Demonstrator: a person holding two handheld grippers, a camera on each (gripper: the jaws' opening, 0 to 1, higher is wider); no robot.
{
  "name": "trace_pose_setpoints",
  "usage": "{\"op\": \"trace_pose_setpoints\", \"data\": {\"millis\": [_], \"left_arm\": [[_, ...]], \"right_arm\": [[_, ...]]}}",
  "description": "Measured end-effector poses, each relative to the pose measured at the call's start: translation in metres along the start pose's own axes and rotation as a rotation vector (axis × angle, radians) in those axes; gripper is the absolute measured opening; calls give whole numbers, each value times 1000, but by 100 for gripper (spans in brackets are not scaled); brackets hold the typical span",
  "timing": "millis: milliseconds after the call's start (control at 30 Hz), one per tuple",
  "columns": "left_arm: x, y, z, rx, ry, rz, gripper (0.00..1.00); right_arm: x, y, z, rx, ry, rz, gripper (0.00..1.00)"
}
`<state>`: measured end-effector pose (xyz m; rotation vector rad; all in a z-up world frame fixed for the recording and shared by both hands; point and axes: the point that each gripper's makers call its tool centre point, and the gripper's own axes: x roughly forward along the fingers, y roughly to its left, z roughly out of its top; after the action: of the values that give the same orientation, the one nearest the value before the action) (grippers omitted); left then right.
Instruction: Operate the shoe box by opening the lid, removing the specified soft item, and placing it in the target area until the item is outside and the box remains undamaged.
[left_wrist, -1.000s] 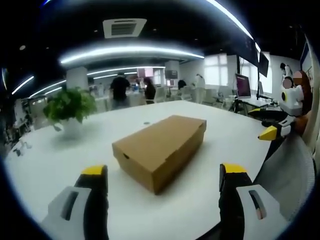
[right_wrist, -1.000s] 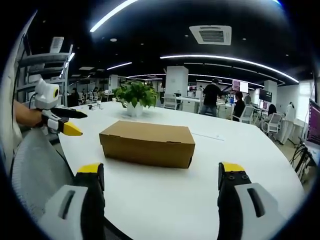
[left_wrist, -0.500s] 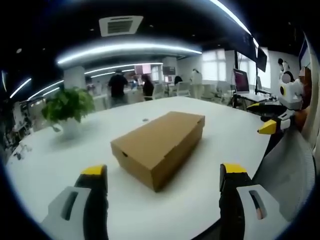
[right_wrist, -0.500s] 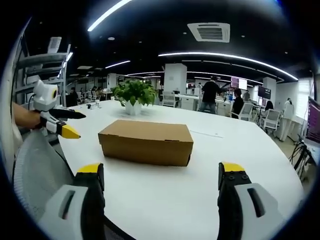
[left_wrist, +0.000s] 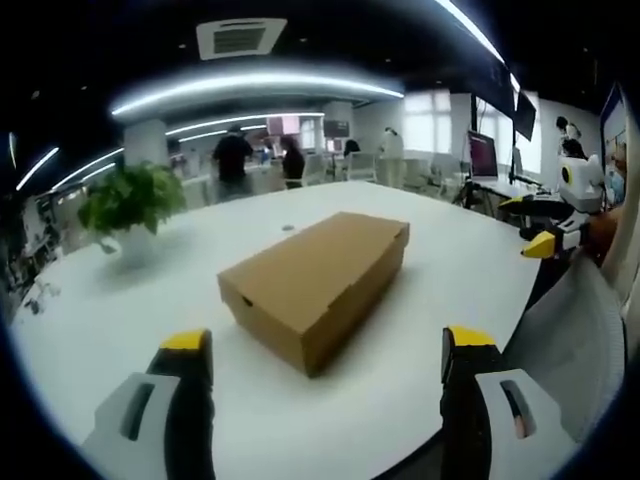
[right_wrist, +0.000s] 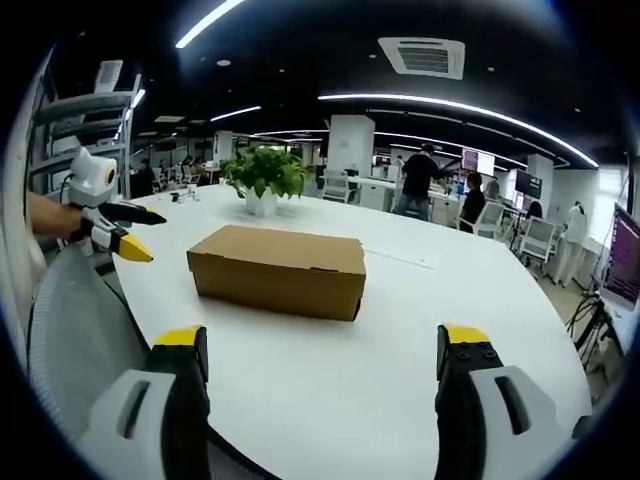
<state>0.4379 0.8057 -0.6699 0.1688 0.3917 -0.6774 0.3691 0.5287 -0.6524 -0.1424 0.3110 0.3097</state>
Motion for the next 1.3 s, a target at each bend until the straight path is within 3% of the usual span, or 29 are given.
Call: {"op": "trace_pose_setpoints", "data": {"millis": [600,867,1300], "left_arm": [[19,6,0,-33,69,7,96],[26,10,2,-10,79,26,95],[33,14,-4,19,107,-16,94]], "right_arm": [[10,-20,0,-54,65,92,87],[19,-29,2,-113,81,144,89],[30,-52,3,-187,124,220,88]]}}
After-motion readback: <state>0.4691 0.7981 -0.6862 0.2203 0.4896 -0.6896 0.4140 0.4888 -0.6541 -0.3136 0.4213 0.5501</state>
